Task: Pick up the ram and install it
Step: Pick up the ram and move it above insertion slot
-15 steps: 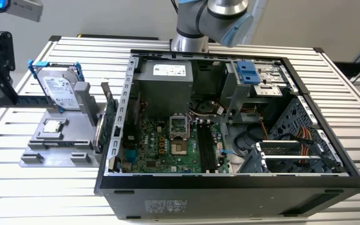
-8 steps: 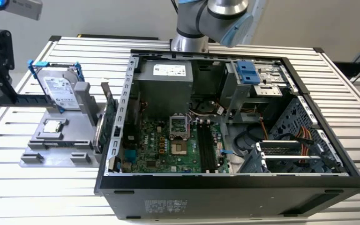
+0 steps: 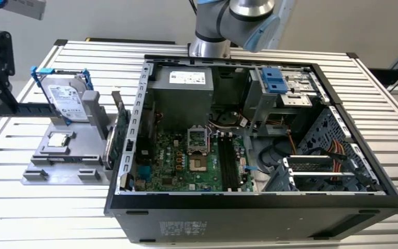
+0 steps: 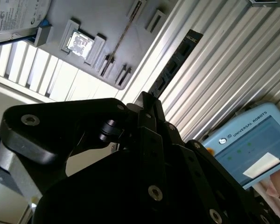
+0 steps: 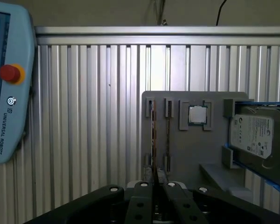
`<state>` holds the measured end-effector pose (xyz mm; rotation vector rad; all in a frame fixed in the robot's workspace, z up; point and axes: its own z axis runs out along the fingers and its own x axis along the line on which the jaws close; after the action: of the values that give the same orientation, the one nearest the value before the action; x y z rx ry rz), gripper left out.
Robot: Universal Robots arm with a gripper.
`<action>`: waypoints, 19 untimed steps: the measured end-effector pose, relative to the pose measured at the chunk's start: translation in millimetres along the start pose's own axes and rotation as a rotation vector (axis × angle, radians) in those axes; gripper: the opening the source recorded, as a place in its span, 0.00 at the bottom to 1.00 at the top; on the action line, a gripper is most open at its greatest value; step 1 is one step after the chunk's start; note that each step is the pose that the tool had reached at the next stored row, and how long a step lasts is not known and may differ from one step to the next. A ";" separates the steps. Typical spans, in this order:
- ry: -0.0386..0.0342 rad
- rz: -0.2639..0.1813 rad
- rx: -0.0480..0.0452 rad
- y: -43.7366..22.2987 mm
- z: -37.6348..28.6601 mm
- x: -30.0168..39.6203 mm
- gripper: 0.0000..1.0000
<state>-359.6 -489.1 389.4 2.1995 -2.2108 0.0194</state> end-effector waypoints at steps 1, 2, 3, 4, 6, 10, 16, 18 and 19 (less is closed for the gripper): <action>0.0000 0.000 0.0000 0.0 -0.4 0.0 0.00; 0.0000 0.000 0.0000 0.0 -0.9 0.0 0.00; 0.0000 0.000 0.0000 0.0 -1.4 0.0 0.00; 0.0000 0.000 0.0000 0.0 -1.8 0.1 0.00; -0.0001 0.000 0.0001 0.0 -2.5 0.1 0.00; 0.0000 0.000 0.0002 0.0 -2.7 0.1 0.00; -0.0001 0.000 0.0002 -1.7 -2.7 0.1 0.00; -0.0001 0.000 0.0001 -3.0 -2.7 0.1 0.00; -0.0002 0.000 0.0002 -3.6 -2.7 0.1 0.00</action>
<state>-355.9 -489.1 392.1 2.1998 -2.2109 0.0193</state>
